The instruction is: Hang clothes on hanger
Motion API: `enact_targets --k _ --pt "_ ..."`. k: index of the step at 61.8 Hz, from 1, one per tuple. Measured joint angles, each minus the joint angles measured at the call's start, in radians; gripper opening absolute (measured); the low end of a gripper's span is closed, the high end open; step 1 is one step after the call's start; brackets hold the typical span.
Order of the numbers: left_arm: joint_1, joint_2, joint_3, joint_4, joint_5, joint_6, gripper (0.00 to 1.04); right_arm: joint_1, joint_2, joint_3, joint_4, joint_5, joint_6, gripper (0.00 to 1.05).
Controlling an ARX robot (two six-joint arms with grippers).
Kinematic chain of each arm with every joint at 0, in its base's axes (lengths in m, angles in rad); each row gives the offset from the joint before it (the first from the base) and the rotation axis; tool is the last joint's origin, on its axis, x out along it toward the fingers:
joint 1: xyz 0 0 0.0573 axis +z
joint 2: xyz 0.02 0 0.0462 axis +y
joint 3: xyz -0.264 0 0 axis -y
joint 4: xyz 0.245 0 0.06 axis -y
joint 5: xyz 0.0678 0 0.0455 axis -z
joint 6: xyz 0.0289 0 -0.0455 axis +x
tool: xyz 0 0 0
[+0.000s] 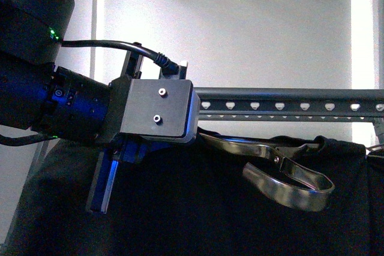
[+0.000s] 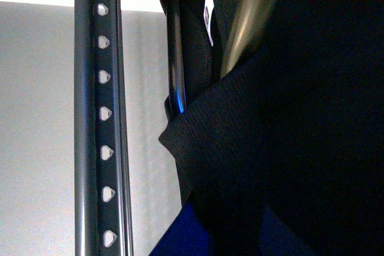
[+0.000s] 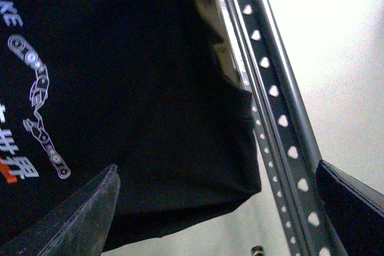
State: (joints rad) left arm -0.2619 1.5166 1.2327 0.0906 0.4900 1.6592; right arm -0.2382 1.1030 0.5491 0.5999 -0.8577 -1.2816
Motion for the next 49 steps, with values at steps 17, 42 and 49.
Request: enact_targets --k 17,42,49 --pt "0.001 0.000 0.000 0.000 -0.001 0.000 0.04 0.061 0.169 0.193 -0.105 0.062 -0.217 0.97" --pt "0.000 0.000 0.000 0.000 0.000 0.000 0.04 0.125 0.366 0.422 -0.125 0.189 -0.209 0.97" --pt "0.000 0.000 0.000 0.000 -0.001 0.000 0.04 0.151 0.429 0.494 -0.145 0.229 -0.192 0.97"
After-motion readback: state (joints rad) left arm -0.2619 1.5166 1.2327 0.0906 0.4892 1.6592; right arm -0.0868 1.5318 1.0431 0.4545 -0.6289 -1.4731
